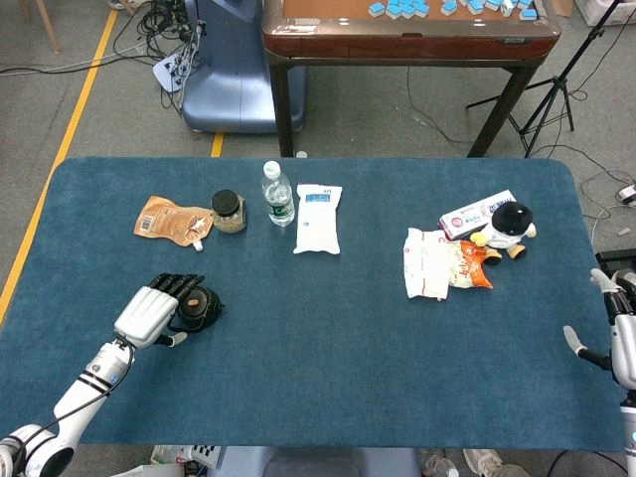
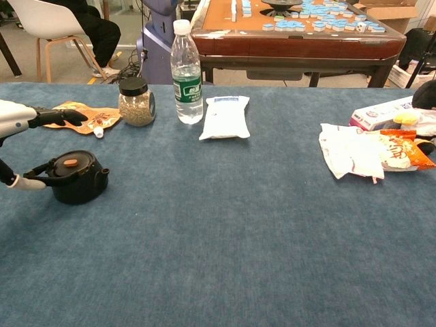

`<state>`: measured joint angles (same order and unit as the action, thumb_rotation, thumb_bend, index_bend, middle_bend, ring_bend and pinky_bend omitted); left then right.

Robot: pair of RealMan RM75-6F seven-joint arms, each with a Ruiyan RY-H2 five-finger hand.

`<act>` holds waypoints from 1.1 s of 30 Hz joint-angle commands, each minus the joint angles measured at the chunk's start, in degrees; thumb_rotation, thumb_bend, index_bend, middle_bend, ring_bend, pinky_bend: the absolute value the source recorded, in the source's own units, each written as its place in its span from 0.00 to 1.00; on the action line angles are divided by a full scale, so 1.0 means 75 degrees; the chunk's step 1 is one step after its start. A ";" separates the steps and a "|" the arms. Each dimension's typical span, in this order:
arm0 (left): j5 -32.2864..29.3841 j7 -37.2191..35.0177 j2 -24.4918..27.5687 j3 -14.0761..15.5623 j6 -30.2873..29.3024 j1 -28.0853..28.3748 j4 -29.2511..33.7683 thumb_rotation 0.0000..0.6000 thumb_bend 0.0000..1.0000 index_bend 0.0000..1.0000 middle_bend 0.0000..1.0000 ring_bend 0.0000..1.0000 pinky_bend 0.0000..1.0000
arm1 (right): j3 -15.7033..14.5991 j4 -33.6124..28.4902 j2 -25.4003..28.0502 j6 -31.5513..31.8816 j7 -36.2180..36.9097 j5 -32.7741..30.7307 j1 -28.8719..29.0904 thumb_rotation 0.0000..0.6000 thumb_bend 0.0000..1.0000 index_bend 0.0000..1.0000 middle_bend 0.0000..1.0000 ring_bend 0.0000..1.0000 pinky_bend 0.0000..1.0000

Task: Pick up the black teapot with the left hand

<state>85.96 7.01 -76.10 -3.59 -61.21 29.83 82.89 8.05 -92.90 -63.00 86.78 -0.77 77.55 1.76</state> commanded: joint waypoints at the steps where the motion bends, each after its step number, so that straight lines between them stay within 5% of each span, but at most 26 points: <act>1: -0.0064 -0.0082 -0.0092 -0.0072 0.0090 0.0116 -0.0189 1.00 0.16 0.05 0.10 0.13 0.12 | 0.0001 0.0004 -0.0001 0.0005 0.0008 -0.0008 -0.0010 1.00 0.28 0.09 0.22 0.11 0.19; 7: -0.0552 0.0370 -0.0245 -0.0252 0.0089 0.0125 -0.0443 1.00 0.16 0.05 0.10 0.13 0.12 | -0.0009 0.0027 0.0012 0.0020 0.0051 0.0073 -0.0010 1.00 0.28 0.09 0.22 0.11 0.19; 15: -0.1210 0.1183 0.0085 -0.0164 -0.0189 -0.0279 0.0253 1.00 0.16 0.10 0.10 0.14 0.12 | 0.0080 -0.0047 0.0175 0.0116 0.0098 0.0368 0.0103 1.00 0.28 0.09 0.22 0.11 0.19; 25: -0.0156 0.0689 0.0196 0.0318 -0.0869 -0.0588 0.0570 1.00 0.16 0.28 0.20 0.19 0.12 | 0.0199 -0.0322 0.0369 0.0018 -0.0050 0.0431 0.0292 1.00 0.28 0.09 0.22 0.11 0.19; 33: -0.0016 0.0699 -0.0072 0.0364 -0.0654 -0.0439 0.0347 1.00 0.16 0.30 0.22 0.19 0.11 | 0.0144 -0.0405 0.0418 0.0055 -0.0064 0.0422 0.0246 1.00 0.28 0.09 0.22 0.11 0.19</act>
<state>86.05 11.97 -76.37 -0.88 -66.50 26.33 85.54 9.15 -95.91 -59.90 87.16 -1.28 80.73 3.64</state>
